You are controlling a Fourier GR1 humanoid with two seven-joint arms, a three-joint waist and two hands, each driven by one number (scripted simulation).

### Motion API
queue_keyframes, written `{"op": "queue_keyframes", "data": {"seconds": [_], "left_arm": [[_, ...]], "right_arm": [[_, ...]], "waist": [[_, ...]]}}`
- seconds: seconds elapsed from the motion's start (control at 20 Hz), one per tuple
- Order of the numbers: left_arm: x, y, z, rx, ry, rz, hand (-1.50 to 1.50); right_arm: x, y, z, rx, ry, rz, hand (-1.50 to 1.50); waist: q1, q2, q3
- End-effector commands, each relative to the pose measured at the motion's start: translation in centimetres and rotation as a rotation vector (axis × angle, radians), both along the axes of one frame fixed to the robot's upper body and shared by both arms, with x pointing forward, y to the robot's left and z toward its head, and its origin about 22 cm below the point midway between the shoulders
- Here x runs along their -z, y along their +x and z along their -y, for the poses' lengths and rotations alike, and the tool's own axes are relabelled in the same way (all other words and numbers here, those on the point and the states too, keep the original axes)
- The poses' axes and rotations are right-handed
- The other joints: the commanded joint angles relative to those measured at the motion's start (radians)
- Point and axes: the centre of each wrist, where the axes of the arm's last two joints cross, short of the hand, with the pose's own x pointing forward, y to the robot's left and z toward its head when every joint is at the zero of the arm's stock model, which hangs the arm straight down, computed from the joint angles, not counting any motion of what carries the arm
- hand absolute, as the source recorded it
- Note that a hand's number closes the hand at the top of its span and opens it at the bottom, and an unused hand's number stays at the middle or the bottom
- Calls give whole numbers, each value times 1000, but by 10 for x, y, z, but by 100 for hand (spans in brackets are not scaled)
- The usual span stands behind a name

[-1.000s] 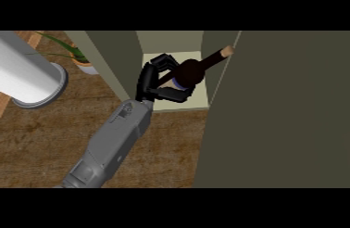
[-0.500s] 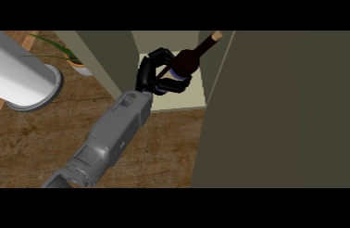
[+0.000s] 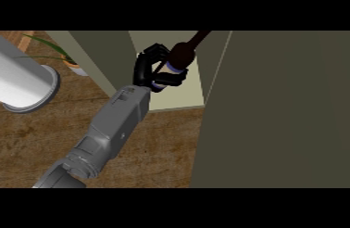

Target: Pick up the wine, place it into the cabinet and close the cabinet

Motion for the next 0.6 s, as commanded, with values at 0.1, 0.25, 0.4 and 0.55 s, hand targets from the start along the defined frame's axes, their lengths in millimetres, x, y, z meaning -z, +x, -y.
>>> {"op": "queue_keyframes", "data": {"seconds": [0.1, 0.25, 0.4, 0.55], "left_arm": [[1, 2, -2, -71, 56, 46, 150], [-13, 13, -17, -76, 112, 64, -150], [-11, 13, -24, -89, 143, 88, -150], [-22, 20, -31, -133, 186, 92, -150]], "right_arm": [[-13, -15, -1, -88, 81, -34, -150], [-20, -20, 2, -91, 94, -25, -150], [-17, -22, 0, -93, 101, -20, -150], [-20, -23, 3, -85, 105, -14, -150]], "waist": [[-24, 11, 0], [-20, 10, 0], [-29, 11, 0], [-29, 9, 0]]}}
